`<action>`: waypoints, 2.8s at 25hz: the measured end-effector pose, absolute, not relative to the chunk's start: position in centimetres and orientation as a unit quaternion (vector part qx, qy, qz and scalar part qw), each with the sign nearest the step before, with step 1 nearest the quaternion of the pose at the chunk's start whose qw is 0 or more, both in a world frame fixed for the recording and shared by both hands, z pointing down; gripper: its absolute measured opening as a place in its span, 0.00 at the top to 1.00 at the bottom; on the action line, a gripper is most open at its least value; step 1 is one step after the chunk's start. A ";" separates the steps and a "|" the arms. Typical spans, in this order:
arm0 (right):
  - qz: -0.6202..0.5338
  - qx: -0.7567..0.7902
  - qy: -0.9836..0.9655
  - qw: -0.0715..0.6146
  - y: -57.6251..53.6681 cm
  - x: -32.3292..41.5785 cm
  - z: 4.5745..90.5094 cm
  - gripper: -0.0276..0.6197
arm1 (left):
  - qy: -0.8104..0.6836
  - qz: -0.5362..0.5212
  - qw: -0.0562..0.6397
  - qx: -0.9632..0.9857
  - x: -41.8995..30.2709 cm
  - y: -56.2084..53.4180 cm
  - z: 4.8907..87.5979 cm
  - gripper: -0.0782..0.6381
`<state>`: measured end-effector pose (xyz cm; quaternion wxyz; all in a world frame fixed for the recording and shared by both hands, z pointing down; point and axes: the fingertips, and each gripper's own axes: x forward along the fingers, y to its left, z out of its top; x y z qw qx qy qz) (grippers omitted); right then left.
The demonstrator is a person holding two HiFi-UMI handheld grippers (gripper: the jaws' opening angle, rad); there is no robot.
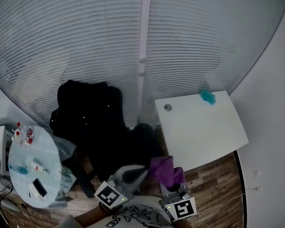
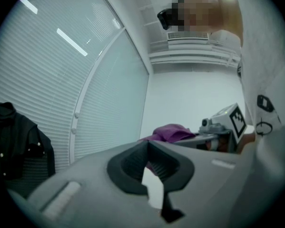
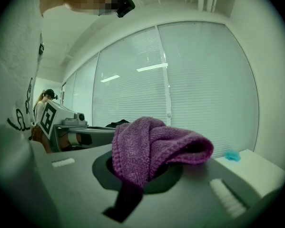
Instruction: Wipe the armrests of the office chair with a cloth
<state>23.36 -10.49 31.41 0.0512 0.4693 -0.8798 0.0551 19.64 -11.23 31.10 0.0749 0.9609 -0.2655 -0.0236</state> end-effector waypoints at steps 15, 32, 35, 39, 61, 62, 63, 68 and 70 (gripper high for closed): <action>0.069 0.460 -0.883 0.067 -14.2 25.6 32.9 0.91 | -0.268 -0.010 0.091 0.959 21.9 -15.1 32.7 0.89; 0.110 0.429 -0.890 0.105 -14.4 27.4 37.9 0.91 | -0.282 0.024 0.139 0.949 23.9 -15.5 38.1 0.89; 0.113 0.428 -0.890 0.109 -14.1 27.6 38.7 0.91 | -0.284 0.029 0.138 0.948 24.0 -15.3 38.9 0.89; 0.113 0.426 -0.890 0.119 -14.4 27.8 39.6 0.91 | -0.285 0.041 0.137 0.948 24.1 -16.0 39.8 0.89; 0.151 0.407 -0.871 0.228 -20.2 30.7 57.9 0.91 | -0.296 0.080 0.124 0.944 24.7 -23.9 55.0 0.89; 0.154 0.406 -0.870 0.233 -20.3 30.7 58.9 0.91 | -0.294 0.084 0.123 0.944 24.7 -24.2 56.0 0.89; 0.158 0.405 -0.869 0.237 -20.5 30.8 59.9 0.91 | -0.292 0.090 0.121 0.944 24.7 -24.5 57.0 0.89; 0.178 0.400 -0.862 0.254 -21.1 30.9 64.0 0.91 | -0.283 0.116 0.123 0.944 24.8 -25.5 61.3 0.89; 0.186 0.397 -0.860 0.261 -21.4 30.8 65.5 0.91 | -0.280 0.120 0.130 0.943 24.9 -25.9 62.7 0.89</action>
